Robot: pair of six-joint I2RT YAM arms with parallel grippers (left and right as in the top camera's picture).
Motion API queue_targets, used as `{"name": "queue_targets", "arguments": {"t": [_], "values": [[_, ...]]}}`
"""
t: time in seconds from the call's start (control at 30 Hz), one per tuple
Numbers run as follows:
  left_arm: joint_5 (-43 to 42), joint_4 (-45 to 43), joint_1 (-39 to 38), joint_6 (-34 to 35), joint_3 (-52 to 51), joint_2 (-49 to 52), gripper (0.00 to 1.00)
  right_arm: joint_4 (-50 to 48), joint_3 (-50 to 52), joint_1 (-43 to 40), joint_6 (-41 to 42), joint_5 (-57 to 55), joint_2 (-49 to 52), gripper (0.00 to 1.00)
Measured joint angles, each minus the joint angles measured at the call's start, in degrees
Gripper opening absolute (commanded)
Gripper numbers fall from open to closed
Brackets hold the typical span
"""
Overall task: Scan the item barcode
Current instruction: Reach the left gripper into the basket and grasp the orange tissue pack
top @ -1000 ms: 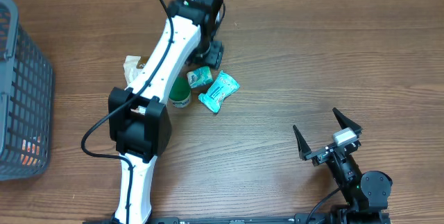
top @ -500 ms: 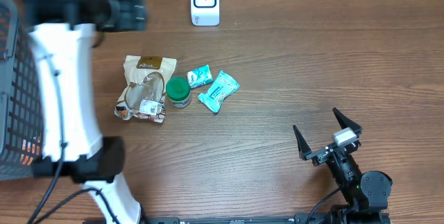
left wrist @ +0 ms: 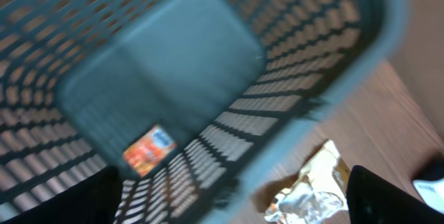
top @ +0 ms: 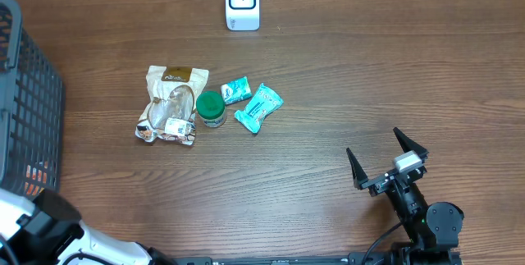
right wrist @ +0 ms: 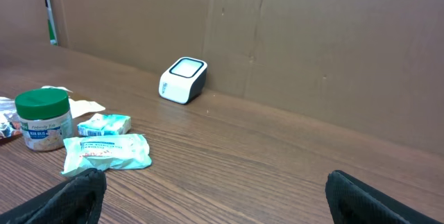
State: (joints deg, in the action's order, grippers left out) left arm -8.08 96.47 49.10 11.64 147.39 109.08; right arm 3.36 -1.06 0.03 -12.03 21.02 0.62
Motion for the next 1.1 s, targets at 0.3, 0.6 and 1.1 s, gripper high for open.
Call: {"name": "queue_targets", "arguments": {"t": [0.3, 0.6, 1.1], "values": [[-0.55, -11.5, 10.71, -1.44, -28.35, 0.59, 0.87, 0.0, 0.0, 0.0, 0.04, 0.0, 0.02, 1.0], [-1.62, -29.62, 11.39, -8.9, -55.23, 0.87, 0.82, 0.02, 0.0, 0.0, 0.02, 0.0, 0.0, 1.0], [2.51, -46.82, 11.32, -11.45, -69.92, 1.31, 0.19, -0.02, 0.0, 0.0, 0.0, 0.0, 0.0, 1.0]]}}
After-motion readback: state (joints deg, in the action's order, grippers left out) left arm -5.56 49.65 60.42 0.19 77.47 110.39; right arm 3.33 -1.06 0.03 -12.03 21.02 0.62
